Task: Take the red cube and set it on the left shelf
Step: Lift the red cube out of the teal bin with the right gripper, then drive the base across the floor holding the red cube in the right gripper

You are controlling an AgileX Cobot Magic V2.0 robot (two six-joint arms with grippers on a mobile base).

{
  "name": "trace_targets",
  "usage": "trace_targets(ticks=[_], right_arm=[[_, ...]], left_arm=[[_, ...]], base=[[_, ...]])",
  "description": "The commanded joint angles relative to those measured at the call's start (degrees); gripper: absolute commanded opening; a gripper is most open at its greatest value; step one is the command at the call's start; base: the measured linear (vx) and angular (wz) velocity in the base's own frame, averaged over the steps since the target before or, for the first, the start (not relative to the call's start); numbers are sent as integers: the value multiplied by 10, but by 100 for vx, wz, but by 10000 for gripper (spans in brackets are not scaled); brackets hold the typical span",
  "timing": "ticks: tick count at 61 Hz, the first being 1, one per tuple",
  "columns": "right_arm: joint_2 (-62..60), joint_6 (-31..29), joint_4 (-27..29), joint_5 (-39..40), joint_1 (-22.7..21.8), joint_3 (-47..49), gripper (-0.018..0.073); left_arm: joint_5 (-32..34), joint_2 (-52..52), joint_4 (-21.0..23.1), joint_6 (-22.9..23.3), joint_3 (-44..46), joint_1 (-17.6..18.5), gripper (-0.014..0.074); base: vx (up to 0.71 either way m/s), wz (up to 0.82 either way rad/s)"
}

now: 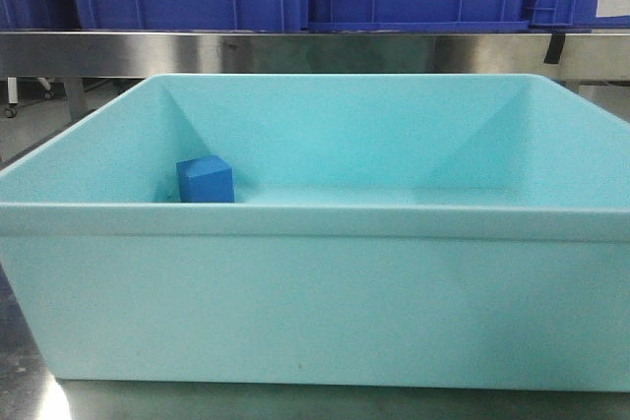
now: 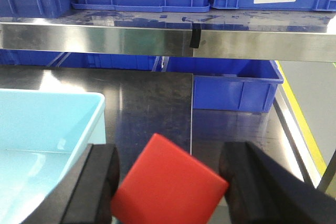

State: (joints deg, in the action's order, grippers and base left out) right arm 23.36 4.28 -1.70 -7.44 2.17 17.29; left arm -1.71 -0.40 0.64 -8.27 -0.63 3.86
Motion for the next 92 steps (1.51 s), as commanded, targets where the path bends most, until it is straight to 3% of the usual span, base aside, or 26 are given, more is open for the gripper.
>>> trace_targets(ticks=[1, 54, 92], right_arm=[[1, -4, -5, 47, -4, 16, 59], [1, -4, -5, 47, -4, 16, 59], [1, -4, -5, 47, -4, 16, 59]], left_arm=[[52, 5, 3, 0, -13, 1, 106], [52, 5, 3, 0, -13, 1, 106], [52, 5, 3, 0, -13, 1, 106]], base=[[0, 0], [-4, -4], [-6, 32]])
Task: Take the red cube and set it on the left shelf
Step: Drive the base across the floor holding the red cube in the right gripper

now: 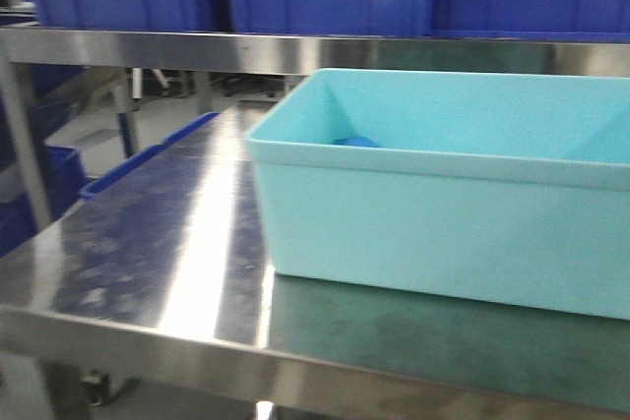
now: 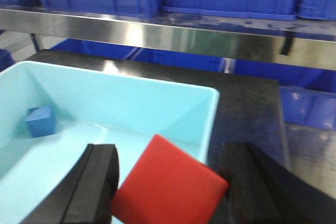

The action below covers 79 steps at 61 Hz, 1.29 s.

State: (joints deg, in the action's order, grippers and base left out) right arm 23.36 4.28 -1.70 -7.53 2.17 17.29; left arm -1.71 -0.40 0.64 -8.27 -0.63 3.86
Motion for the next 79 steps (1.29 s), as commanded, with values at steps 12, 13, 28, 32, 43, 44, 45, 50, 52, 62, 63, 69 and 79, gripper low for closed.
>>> trace_targets(ticks=[12, 13, 28, 32, 43, 44, 45, 50, 52, 62, 63, 69, 79], right_arm=[[1, -4, -5, 47, -4, 16, 59], [1, -4, -5, 47, -4, 16, 59], [1, -4, -5, 47, -4, 16, 59], [1, -4, -5, 47, -4, 16, 59], [1, -4, -5, 47, -4, 16, 59], [1, -4, -5, 47, -4, 16, 59], [1, -4, -5, 47, -4, 16, 59], [1, -4, -5, 47, -4, 16, 59], [1, -4, -5, 47, -4, 16, 59], [1, -4, -5, 47, -4, 16, 59], [1, -4, -5, 47, -4, 16, 59], [1, -4, -5, 47, -4, 16, 59], [1, -4, -5, 47, -4, 16, 59]], left_arm=[[52, 5, 3, 0, -13, 1, 106], [52, 5, 3, 0, -13, 1, 106], [52, 5, 3, 0, -13, 1, 106], [52, 5, 3, 0, -13, 1, 106], [52, 5, 3, 0, -13, 1, 106], [52, 5, 3, 0, -13, 1, 106], [52, 5, 3, 0, -13, 1, 106], [52, 5, 3, 0, -13, 1, 106], [52, 5, 3, 0, -13, 1, 106], [52, 5, 3, 0, -13, 1, 106], [52, 5, 3, 0, -13, 1, 106], [52, 5, 3, 0, -13, 1, 106], [52, 5, 3, 0, -13, 1, 106]], base=[[-8, 49], [-10, 61], [-11, 44], [-11, 55], [-13, 46], [-21, 26], [-21, 26], [-13, 69], [-18, 22], [-16, 53], [-18, 45], [-17, 57], [-17, 45]])
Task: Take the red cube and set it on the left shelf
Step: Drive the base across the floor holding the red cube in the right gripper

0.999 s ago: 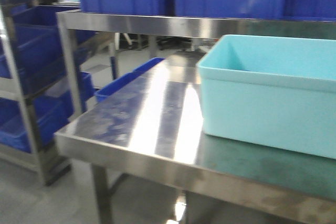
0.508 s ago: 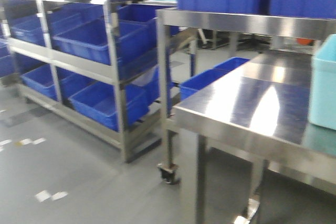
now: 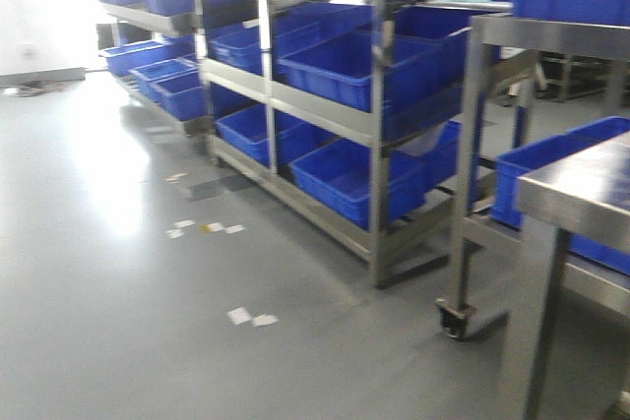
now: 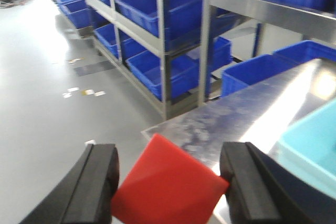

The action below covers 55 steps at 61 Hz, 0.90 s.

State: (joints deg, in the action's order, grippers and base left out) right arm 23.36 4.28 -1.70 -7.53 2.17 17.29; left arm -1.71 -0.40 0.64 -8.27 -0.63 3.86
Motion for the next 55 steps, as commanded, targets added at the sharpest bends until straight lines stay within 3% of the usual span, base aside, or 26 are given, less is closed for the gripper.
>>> trace_targets(ticks=[1, 28, 55], right_arm=[[1, -4, -5, 47, -4, 16, 59], [1, -4, -5, 47, -4, 16, 59], [1, -4, -5, 47, -4, 16, 59]], left_arm=[[52, 5, 3, 0, -13, 1, 106], [52, 5, 3, 0, -13, 1, 106], [52, 5, 3, 0, -13, 1, 106]], base=[[-11, 61], [-14, 49], [-7, 28]])
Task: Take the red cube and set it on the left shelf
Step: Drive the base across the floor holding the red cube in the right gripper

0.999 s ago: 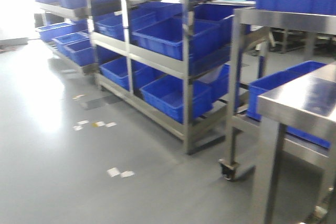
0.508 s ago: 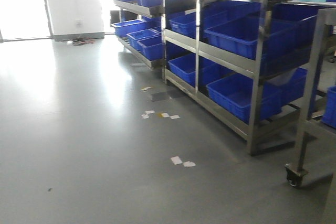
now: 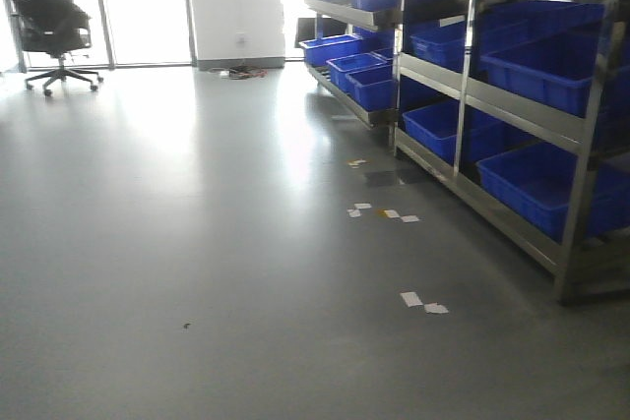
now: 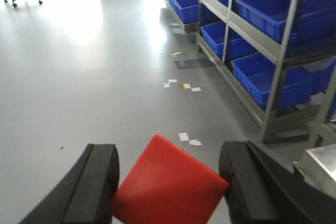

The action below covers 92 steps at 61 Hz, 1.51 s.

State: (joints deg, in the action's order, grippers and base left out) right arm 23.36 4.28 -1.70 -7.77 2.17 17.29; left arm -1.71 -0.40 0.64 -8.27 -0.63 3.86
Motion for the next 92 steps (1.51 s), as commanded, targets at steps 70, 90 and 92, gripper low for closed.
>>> trace_targets(ticks=[70, 90, 92], right_arm=[[1, -4, -5, 50, -4, 16, 59], [1, -4, -5, 50, -4, 16, 59], [1, -4, -5, 50, -4, 16, 59]], left_arm=[[52, 5, 3, 0, -13, 1, 106], [52, 5, 3, 0, -13, 1, 106], [52, 5, 3, 0, -13, 1, 106]], base=[[10, 23], [37, -4], [42, -7]])
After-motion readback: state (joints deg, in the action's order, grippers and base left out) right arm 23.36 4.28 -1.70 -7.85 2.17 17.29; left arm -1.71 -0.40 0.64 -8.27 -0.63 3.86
